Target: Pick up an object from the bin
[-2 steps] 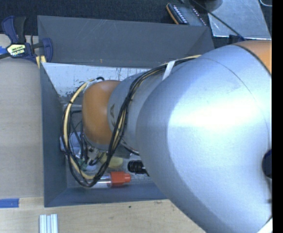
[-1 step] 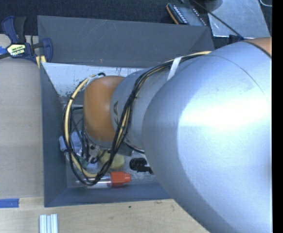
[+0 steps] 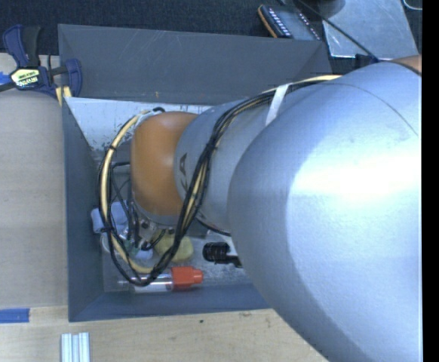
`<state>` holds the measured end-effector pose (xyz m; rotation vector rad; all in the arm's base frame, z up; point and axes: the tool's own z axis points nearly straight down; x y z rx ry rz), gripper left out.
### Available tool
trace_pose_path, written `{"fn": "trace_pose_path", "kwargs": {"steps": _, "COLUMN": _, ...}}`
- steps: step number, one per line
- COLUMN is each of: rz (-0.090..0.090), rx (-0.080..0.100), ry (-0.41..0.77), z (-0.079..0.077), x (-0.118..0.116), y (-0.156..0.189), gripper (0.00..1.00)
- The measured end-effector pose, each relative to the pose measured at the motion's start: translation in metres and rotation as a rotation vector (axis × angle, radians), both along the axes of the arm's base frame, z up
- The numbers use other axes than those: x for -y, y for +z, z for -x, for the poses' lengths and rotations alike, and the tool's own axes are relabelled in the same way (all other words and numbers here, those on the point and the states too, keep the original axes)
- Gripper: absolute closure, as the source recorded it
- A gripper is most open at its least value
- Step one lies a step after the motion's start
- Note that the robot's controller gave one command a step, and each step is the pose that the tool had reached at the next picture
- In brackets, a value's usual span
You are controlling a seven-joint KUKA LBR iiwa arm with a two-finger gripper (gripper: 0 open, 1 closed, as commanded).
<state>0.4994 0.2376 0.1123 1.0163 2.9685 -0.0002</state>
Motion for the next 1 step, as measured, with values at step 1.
{"fn": "trace_pose_path", "kwargs": {"steps": 1, "rz": 0.001, "rx": -0.001, "ry": 0.002, "z": 0.0007, "x": 0.0003, "y": 0.0204, "gripper": 1.00}}
